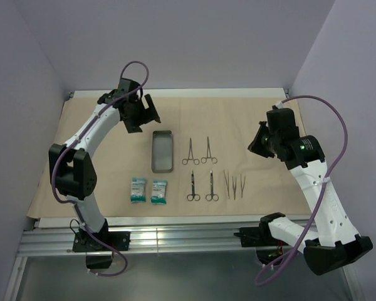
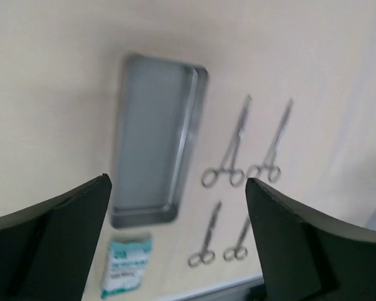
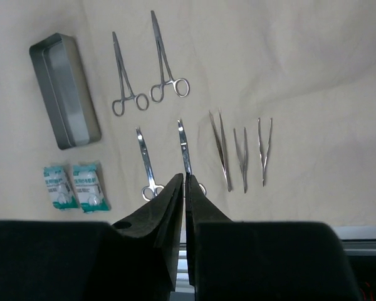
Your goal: Open and lay out the surgical kit
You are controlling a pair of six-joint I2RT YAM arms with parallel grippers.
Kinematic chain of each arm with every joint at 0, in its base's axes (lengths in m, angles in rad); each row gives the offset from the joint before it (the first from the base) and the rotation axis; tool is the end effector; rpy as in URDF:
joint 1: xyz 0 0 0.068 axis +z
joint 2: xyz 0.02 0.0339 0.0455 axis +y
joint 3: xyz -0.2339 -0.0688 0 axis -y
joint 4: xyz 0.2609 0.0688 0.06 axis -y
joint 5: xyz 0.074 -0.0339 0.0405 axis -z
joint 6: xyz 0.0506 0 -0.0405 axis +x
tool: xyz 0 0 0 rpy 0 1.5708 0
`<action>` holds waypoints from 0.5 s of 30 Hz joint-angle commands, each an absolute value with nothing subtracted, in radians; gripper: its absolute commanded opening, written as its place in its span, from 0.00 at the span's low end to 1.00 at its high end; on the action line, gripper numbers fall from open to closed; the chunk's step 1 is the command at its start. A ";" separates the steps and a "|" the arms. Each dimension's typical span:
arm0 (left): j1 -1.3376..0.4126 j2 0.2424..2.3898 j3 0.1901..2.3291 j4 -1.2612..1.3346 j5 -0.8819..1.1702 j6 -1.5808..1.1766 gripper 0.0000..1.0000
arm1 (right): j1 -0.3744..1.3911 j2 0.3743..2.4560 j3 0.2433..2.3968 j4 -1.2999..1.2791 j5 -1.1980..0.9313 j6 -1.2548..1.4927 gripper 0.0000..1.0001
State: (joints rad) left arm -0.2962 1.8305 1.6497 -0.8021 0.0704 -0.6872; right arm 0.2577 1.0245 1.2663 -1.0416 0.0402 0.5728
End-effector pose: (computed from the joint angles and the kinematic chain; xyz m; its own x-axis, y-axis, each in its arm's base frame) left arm 0.3974 -0.1250 0.2481 -0.8236 -0.4103 -0.3916 -0.2510 0.8828 -0.3971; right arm 0.2173 0.0552 0.3447 -0.7062 0.3739 -0.6012 0.1846 0.9170 0.3535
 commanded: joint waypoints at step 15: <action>-0.430 1.465 1.407 -0.824 0.253 -0.631 0.99 | 0.262 1.086 1.161 -0.904 -0.107 0.545 1.00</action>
